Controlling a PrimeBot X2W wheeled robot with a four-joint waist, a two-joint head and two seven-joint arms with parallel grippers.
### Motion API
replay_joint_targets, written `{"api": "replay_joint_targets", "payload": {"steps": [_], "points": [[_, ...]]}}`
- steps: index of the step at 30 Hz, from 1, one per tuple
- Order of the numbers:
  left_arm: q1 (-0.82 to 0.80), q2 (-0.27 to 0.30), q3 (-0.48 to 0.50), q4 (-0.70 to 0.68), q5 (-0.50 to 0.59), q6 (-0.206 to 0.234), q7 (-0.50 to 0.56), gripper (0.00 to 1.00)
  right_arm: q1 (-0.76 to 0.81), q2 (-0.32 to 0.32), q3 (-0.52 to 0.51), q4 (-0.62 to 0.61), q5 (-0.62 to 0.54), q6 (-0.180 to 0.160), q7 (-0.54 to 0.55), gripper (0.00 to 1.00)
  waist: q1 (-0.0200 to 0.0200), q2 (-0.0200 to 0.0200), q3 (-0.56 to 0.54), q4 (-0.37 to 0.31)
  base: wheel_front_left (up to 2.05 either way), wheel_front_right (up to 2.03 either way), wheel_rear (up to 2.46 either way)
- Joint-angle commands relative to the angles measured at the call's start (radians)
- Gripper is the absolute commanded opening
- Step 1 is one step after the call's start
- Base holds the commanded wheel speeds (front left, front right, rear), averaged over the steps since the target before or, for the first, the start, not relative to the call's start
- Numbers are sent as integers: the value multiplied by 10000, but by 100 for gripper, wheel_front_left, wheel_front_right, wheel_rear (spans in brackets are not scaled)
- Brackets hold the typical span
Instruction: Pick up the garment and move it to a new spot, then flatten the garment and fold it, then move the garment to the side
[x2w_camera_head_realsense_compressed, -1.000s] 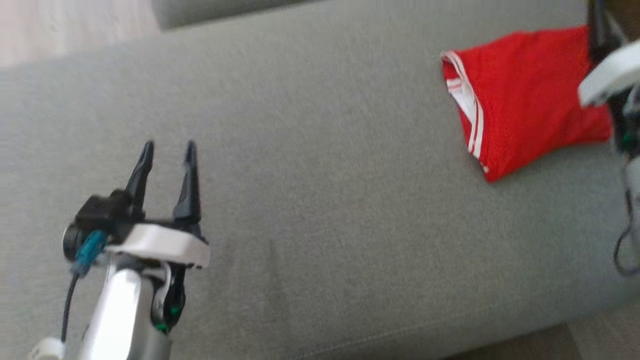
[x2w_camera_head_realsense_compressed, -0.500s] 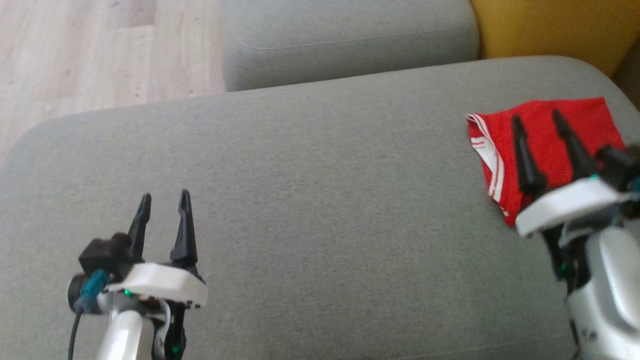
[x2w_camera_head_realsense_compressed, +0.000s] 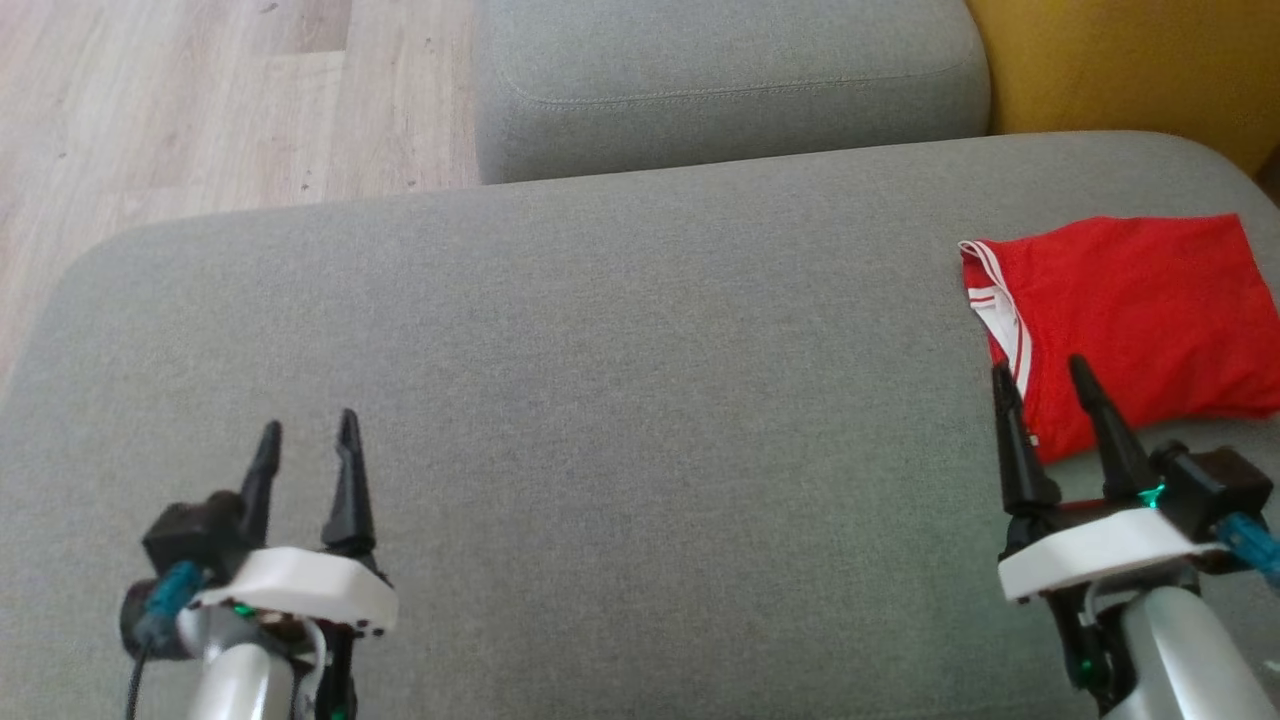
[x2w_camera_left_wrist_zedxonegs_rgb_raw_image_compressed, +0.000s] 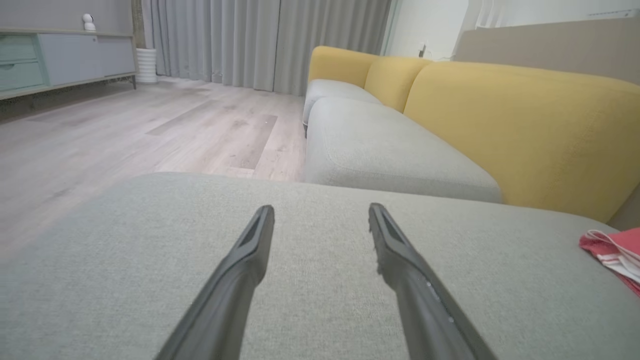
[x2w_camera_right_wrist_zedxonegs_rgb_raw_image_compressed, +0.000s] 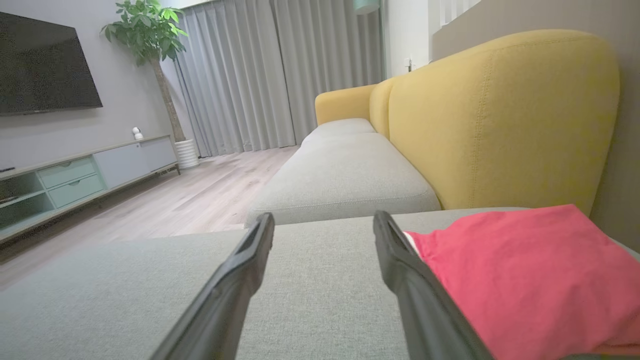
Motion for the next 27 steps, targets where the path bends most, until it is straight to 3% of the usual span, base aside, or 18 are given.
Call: {"api": "replay_joint_targets", "payload": {"steps": [1, 15, 16, 27], "points": [[-342, 113, 430, -446, 108, 26, -121, 100, -292, -86, 272, -233, 76, -7, -134, 100, 1, 0, 2, 1, 0, 0, 0], [-134, -83, 812, -521, 362, -247, -123, 100, -681, 31, 695, 291, 231, -7, -388, 100, 1, 0, 31, 34, 0, 0, 0], [165, -150, 400, -248, 258, -194, -2, 0, -123, 41, 487, 569, 160, 0, -278, 0, 1, 0, 31, 36, 0, 0, 0], [340, -188, 501, 247, -495, -277, 282, 0, 122, 132, 383, 906, 860, 0, -68, 0, 1, 0, 53, 44, 0, 0, 0]]}}
